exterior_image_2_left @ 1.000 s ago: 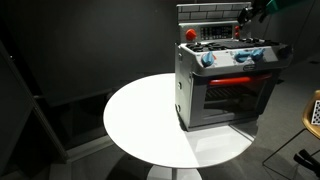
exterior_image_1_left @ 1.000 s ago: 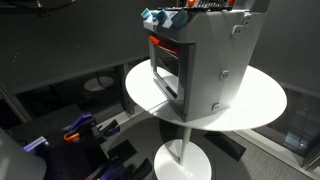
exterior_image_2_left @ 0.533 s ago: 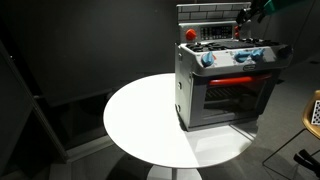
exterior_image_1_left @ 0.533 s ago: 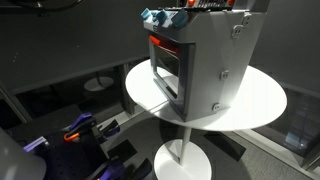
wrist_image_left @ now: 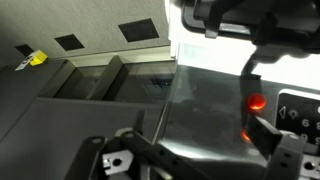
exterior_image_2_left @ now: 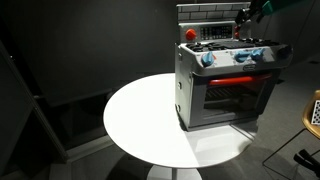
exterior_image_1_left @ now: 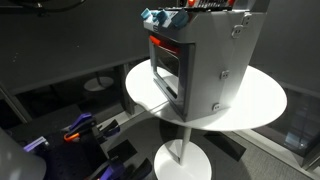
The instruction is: Press the top right orange button on the stove
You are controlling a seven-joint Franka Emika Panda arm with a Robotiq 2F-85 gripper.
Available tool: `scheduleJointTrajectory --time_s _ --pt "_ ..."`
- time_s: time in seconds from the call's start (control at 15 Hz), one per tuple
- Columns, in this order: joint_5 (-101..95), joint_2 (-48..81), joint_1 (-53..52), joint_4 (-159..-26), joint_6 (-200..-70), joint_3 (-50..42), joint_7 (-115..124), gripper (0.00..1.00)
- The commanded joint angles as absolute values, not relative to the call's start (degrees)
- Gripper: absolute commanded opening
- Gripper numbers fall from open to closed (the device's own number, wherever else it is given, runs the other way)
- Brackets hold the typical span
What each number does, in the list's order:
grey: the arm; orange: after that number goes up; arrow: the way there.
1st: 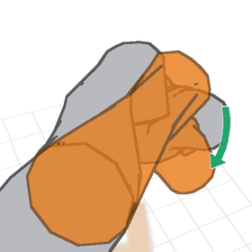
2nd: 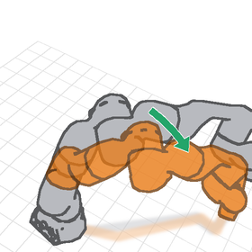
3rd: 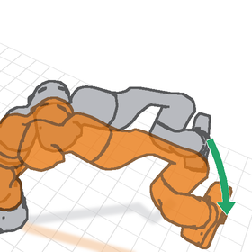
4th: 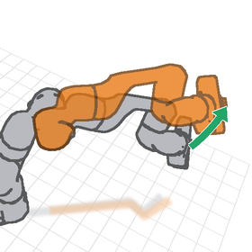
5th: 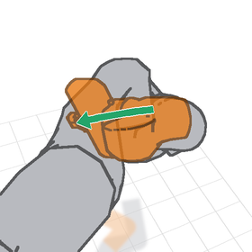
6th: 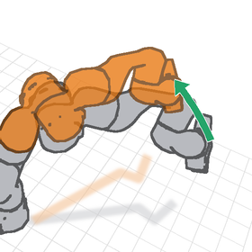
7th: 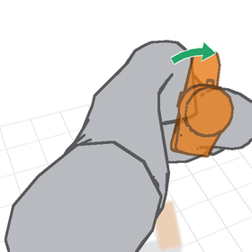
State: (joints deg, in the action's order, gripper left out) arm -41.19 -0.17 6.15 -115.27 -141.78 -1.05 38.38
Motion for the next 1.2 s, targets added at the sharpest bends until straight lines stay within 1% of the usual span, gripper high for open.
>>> scheduleJointTrajectory --time_s 0.0,0.2,0.8,1.13 --pt "-42.89 1.23 5.28 -112.92 -140.83 -2.15 40.06 1.0" --pt "-42.39 0.38 5.18 -113.71 -140.27 -2.27 39.75 1.0" --pt "-32.04 -5.35 4.99 -117.31 -134.51 -2.04 34.64 1.0" --pt "-24.44 -10.01 4.62 -118.91 -127.16 -1.35 30.11 1.0"
